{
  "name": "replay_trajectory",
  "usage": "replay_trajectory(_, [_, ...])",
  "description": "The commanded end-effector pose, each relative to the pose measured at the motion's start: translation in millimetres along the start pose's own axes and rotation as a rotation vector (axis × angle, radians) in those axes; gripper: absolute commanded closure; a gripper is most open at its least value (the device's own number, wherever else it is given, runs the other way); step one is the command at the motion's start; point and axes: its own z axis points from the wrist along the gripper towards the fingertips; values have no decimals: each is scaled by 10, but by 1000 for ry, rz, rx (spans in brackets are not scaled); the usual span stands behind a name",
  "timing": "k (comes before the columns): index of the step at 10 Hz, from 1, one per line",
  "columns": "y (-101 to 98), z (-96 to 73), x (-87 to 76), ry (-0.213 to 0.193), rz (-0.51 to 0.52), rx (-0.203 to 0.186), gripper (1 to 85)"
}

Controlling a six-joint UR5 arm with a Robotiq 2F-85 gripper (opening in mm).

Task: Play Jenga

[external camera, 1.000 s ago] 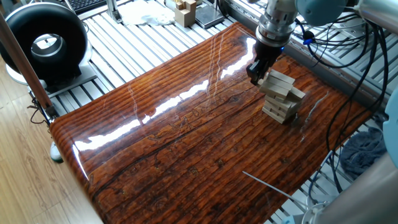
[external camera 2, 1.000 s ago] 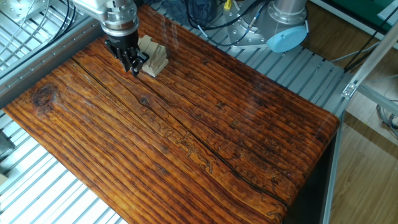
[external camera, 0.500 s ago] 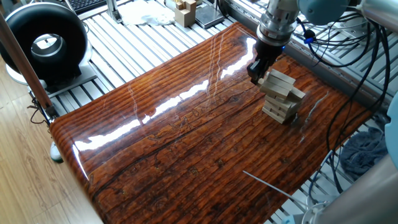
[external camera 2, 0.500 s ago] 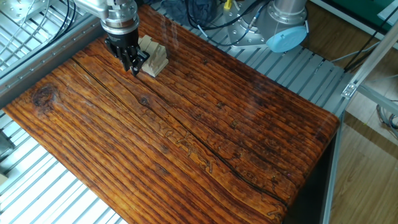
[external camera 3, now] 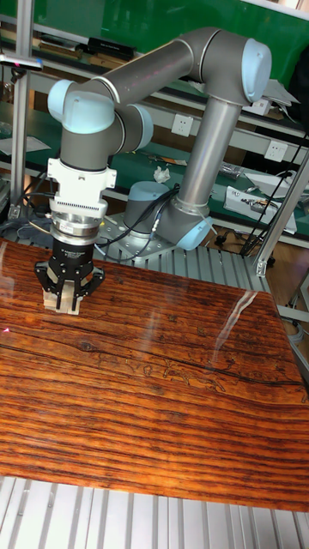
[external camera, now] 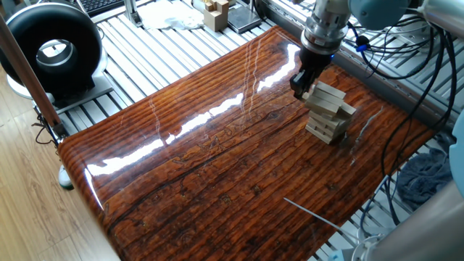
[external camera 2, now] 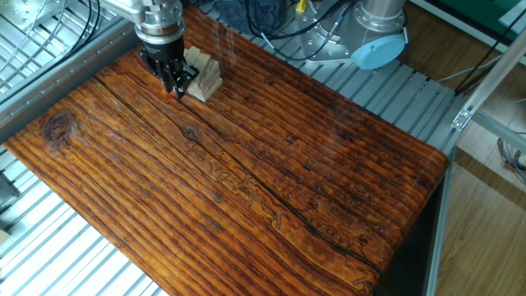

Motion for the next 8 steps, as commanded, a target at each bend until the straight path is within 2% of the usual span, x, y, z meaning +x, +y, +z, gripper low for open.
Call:
replay_trajectory(1, [4,-3,26,-1,5,-10,843])
replay_trajectory(8, [16,8,83,7,7,-20,843])
